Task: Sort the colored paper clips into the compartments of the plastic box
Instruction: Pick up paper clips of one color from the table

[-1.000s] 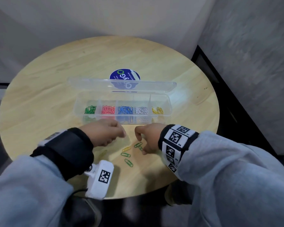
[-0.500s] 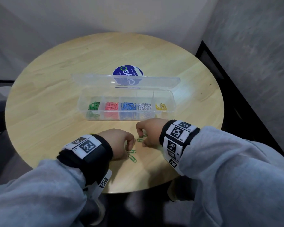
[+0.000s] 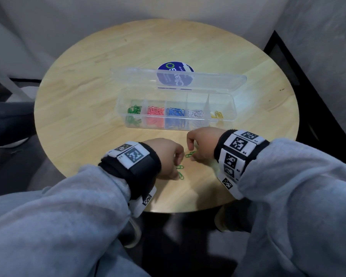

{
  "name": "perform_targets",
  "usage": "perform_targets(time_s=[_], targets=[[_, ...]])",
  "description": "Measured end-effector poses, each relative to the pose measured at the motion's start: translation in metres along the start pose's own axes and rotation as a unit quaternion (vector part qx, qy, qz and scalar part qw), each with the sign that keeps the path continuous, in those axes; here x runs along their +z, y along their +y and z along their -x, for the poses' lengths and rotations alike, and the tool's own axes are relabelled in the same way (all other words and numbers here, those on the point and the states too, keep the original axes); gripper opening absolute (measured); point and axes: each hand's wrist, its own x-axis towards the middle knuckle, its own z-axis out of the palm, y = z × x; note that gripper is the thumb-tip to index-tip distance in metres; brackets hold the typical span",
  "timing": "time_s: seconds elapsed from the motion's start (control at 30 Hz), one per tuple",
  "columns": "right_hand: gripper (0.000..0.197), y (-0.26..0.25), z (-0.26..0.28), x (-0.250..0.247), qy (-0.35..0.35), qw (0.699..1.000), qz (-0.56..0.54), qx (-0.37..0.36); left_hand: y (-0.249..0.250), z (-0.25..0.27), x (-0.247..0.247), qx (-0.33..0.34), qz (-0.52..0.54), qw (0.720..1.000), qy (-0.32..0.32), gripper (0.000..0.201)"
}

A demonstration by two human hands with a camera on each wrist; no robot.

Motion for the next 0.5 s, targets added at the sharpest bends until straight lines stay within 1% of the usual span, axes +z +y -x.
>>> perform_targets(time_s=[0.07, 0.13, 0.2, 0.3, 0.43, 0.5], targets=[[0.012, -0.003, -0.001, -0.002, -0.022, 1.000, 0.018, -0.006, 0.002, -0.001, 0.001, 0.024, -0.009, 1.000, -0.010, 0.019], [0.007, -0.006, -0.002, -0.002, -0.022, 0.999, 0.035, -0.011, 0.004, -0.003, 0.001, 0.038, -0.021, 0.999, -0.015, 0.015], [0.006, -0.007, -0.001, 0.000, -0.019, 0.999, 0.043, -0.006, 0.004, -0.004, 0.001, 0.040, -0.025, 0.999, -0.022, 0.014], [0.004, -0.006, 0.000, 0.002, -0.042, 0.998, 0.042, -0.001, 0.004, -0.005, 0.002, 0.031, -0.029, 0.999, -0.027, 0.011], [0.021, 0.003, 0.001, 0.001, -0.044, 0.999, -0.015, 0.001, 0.005, -0.005, 0.002, 0.008, -0.029, 0.999, -0.037, 0.011], [0.022, 0.005, 0.003, 0.001, -0.039, 0.999, -0.023, 0.004, 0.005, -0.005, 0.002, 0.003, -0.025, 0.999, -0.040, 0.013]])
